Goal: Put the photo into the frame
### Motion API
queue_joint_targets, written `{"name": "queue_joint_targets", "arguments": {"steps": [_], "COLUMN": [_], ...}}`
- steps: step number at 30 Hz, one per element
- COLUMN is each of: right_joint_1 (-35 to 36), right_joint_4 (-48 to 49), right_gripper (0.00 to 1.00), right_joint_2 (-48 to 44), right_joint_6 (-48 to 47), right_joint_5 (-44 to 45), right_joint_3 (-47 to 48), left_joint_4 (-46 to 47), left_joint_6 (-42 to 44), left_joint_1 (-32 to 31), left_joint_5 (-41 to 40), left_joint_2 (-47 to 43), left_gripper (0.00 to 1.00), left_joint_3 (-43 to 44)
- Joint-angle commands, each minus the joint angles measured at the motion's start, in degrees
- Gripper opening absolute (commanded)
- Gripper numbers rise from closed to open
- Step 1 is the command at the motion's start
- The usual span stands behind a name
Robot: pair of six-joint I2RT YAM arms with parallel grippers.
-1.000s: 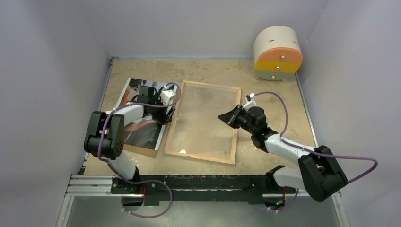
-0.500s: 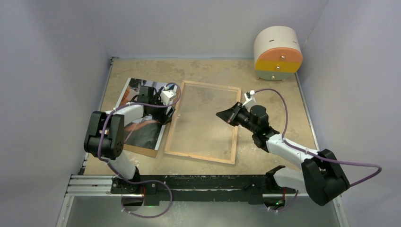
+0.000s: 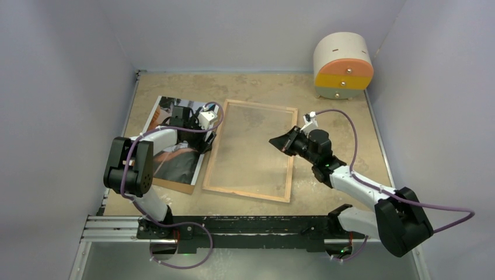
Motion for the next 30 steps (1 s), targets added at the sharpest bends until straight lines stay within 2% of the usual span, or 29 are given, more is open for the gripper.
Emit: {"name": "queue_joint_targets", "arguments": {"steps": [1,14,16,18,20,22,25,30], "right_joint_1": [0.2,0.4,0.3,0.3,0.4,0.4,0.4,0.4], "right_joint_4": [3.6,-0.7,-2.9,-5.2,-7.1,-8.6,-10.0,-9.4], "right_gripper": [0.0,0.0,0.08,0.24,0.35,0.43,0.45,0.41], "right_joint_2": [1.1,2.3,3.1,3.4,3.3,3.1,3.4,4.4], "right_joint_6": [0.9,0.4,-0.8,-1.8,-2.7,-3.5,-4.4,-4.1], "right_joint_5": [0.6,2.8,2.4,2.8,3.9,4.9,5.3,5.1], "right_joint_3": [0.5,1.6,2.7,3.7,4.2,4.5,4.8,4.4], "left_joint_4": [-4.6,-5.0,-5.1,-5.0,-5.2,-5.2,-5.2,-5.2], "left_joint_6": [-0.7,-0.5,-0.5,-0.5,-0.5,-0.5,-0.4,-0.5], "left_joint_1": [-0.9,-1.0,-1.0,-1.0,-1.0,-1.0,-1.0,-1.1], "left_joint_5": [2.9,3.3,3.3,3.3,3.3,3.3,3.2,3.2], "left_joint_2": [1.9,1.7,1.6,1.6,1.5,1.4,1.4,1.6], "left_gripper": [0.85,0.84,0.84,0.84,0.84,0.84,0.83,0.83], "left_joint_3": [0.1,0.1,0.1,0.1,0.3,0.3,0.2,0.2]}}
